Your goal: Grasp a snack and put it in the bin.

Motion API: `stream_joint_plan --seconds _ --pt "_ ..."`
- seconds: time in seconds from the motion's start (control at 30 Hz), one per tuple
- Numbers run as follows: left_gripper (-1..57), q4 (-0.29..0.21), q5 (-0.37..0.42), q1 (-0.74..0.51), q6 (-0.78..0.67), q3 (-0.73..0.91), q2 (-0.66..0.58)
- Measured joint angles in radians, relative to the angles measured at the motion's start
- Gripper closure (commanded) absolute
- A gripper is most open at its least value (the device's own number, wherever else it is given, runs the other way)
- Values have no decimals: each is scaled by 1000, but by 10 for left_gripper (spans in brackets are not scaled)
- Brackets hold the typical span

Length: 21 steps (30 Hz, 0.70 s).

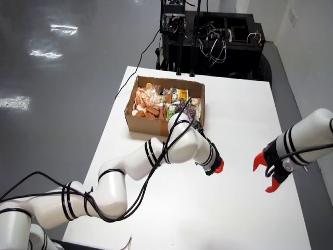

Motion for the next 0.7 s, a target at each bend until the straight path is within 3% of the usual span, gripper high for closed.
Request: stream_joint_plan --seconds 0.7 --pt "569 0 -1 0 -2 -12 6"
